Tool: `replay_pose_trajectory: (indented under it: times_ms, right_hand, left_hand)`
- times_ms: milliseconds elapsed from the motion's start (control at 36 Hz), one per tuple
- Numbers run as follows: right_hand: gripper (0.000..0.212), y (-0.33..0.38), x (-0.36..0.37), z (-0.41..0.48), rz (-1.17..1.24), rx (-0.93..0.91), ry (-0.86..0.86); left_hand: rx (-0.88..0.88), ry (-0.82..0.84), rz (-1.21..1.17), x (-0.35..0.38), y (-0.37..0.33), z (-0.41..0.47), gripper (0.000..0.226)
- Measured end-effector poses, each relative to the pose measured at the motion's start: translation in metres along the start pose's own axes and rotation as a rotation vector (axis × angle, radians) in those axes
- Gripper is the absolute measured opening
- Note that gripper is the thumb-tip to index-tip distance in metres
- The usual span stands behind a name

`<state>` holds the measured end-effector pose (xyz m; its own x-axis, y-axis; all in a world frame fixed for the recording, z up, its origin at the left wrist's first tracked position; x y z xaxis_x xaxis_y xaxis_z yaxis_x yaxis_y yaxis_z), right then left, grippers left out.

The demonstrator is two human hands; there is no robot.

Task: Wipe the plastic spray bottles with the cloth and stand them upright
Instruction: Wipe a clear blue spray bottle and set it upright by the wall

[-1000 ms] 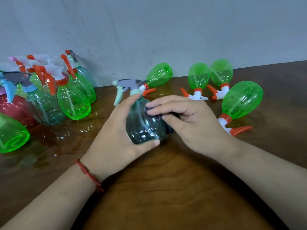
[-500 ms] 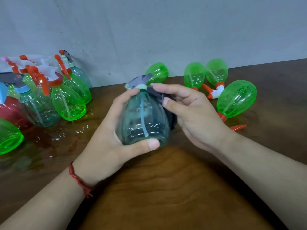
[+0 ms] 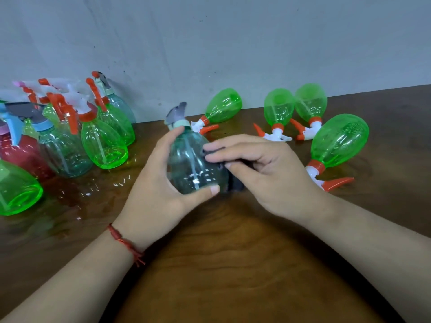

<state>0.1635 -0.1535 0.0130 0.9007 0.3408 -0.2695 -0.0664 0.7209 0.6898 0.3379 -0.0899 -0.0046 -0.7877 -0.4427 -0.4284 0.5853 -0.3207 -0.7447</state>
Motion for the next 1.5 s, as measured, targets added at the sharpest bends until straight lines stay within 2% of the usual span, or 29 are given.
replay_pose_trajectory:
  times_ms: [139,250,333,444,611,694,778,944,1056,1167,1333,1500]
  right_hand:
    - [0.038,0.013,0.011,-0.004,-0.152,-0.141,0.057]
    - [0.034,0.011,0.006,-0.003,-0.151,-0.119,0.039]
    - [0.036,0.005,0.003,-0.002,-0.122,-0.06,0.006]
    - [0.037,-0.006,-0.003,0.004,0.041,0.067,-0.044]
    - [0.031,-0.015,-0.016,0.012,0.471,0.243,-0.164]
    - [0.033,-0.019,-0.017,0.013,0.553,0.276,-0.161]
    - [0.036,-0.023,-0.016,0.011,0.512,0.289,-0.153]
    - [0.048,-0.027,-0.014,0.012,0.481,0.308,-0.146]
    - [0.036,-0.026,-0.01,0.009,0.497,0.32,-0.127]
    - [0.032,-0.022,-0.004,0.006,0.485,0.302,-0.108]
    - [0.035,-0.001,-0.002,0.002,0.094,0.047,-0.047]
    - [0.041,0.003,0.006,-0.002,-0.018,-0.012,0.005]
  left_hand:
    - [-0.084,-0.091,0.022,-0.01,0.008,0.004,0.11]
    - [-0.106,-0.074,0.028,-0.007,0.01,0.003,0.11]
    - [-0.066,0.002,0.036,-0.001,0.009,0.001,0.113]
    - [-0.003,0.116,-0.052,0.011,-0.003,-0.005,0.112]
    - [-0.001,0.246,-0.329,0.02,-0.023,-0.013,0.106]
    - [-0.029,0.305,-0.288,0.024,-0.018,-0.013,0.108]
    - [-0.016,0.301,-0.19,0.025,-0.014,-0.012,0.112]
    - [0.019,0.25,-0.209,0.022,-0.02,-0.01,0.115]
    - [0.011,0.222,-0.233,0.02,-0.017,-0.009,0.113]
    - [0.012,0.121,-0.226,0.014,-0.013,-0.007,0.11]
    - [-0.024,-0.109,-0.171,-0.007,0.001,0.004,0.106]
    - [-0.053,-0.111,-0.103,-0.008,0.003,0.004,0.106]
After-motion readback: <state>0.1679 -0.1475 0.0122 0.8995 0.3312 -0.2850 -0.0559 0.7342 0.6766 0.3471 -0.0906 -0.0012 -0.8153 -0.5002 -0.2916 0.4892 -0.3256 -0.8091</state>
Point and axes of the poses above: each hand's wrist, its own z-axis towards the middle knuckle, its own x-axis out of the palm, y = z × x, the point moved 8 cm from there along z, towards the middle knuckle, and after that the axes turned 6 degrees about -y, right-handed, at the moved point
